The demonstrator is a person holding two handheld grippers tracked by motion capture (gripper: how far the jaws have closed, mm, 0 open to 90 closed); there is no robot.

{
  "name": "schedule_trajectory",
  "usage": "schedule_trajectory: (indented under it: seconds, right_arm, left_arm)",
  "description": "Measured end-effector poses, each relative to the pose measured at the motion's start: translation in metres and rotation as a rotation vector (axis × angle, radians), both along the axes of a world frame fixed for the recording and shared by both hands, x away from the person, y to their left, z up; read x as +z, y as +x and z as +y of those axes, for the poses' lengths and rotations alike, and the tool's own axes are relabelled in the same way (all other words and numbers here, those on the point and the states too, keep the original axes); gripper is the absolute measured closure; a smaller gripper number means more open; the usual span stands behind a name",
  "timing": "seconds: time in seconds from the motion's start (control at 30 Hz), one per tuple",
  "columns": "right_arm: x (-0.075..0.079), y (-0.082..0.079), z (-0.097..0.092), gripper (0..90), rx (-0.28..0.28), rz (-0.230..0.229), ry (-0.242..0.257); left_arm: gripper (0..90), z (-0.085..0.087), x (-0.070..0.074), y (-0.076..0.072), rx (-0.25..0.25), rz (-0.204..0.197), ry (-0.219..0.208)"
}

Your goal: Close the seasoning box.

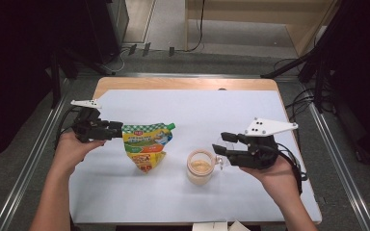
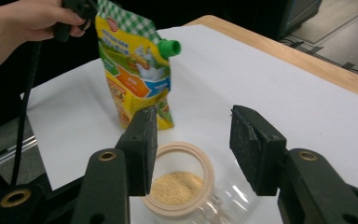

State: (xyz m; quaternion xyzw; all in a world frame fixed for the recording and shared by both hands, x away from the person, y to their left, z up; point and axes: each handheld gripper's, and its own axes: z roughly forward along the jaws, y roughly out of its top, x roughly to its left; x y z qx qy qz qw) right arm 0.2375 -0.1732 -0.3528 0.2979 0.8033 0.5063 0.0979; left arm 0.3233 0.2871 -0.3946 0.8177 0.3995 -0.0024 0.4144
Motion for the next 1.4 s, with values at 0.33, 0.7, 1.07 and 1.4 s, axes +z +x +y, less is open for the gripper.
schedule_trajectory:
  seconds: [0.33,0.7,1.07,1.4]
  right_arm:
    - [-0.004,0.013,-0.028,51.4,-0.086,0.018,0.004]
    - [-0.021,0.026,-0.052,56.9,-0.185,0.033,-0.016]
    - [-0.051,0.038,-0.06,75.0,-0.262,0.091,-0.008]
    - [-0.073,0.039,-0.045,90.0,-0.212,0.139,-0.027]
  left_arm:
    - [41.5,-0.003,0.0,0.0,-0.025,0.0,-0.004]
    - [41.0,-0.002,0.001,-0.001,-0.023,-0.003,-0.01]
    - [40.0,-0.004,0.0,-0.001,-0.029,0.004,0.003]
    - [39.6,-0.003,0.001,-0.002,-0.03,-0.007,-0.006]
